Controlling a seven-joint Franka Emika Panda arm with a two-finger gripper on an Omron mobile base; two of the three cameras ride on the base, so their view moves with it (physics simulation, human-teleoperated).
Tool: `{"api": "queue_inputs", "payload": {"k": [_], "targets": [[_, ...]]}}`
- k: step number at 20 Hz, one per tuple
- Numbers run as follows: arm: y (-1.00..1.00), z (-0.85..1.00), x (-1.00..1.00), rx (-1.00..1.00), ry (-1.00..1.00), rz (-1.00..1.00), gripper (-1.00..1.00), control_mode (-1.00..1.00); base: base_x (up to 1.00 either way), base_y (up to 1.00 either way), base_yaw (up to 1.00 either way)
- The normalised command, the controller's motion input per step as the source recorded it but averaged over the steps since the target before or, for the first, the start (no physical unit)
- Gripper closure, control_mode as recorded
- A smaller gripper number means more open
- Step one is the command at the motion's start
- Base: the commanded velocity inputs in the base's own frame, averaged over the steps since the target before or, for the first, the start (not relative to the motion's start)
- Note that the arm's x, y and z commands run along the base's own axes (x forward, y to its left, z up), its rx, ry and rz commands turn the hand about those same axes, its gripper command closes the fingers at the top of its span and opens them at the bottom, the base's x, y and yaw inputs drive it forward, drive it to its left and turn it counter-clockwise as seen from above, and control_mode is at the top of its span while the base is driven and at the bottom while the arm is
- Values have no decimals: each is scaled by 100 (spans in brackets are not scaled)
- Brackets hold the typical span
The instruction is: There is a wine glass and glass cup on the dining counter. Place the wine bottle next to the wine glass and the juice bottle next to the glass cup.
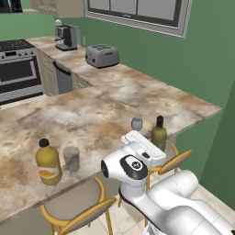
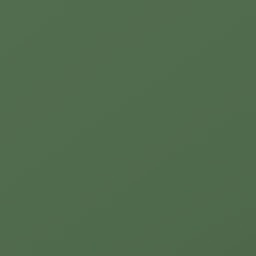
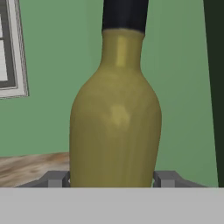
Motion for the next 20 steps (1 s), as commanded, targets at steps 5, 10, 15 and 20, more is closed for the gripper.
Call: {"api": "queue_inputs", "payload": {"k": [5,10,15,20], "targets": [[0,0,0,0,0,0,100,100,6,-39,8],[0,0,0,0,0,0,100,100,0,-36,4],[0,0,0,0,0,0,100,100,-2,-32,0],[0,0,0,0,0,0,100,100,-23,-28,0]]}}
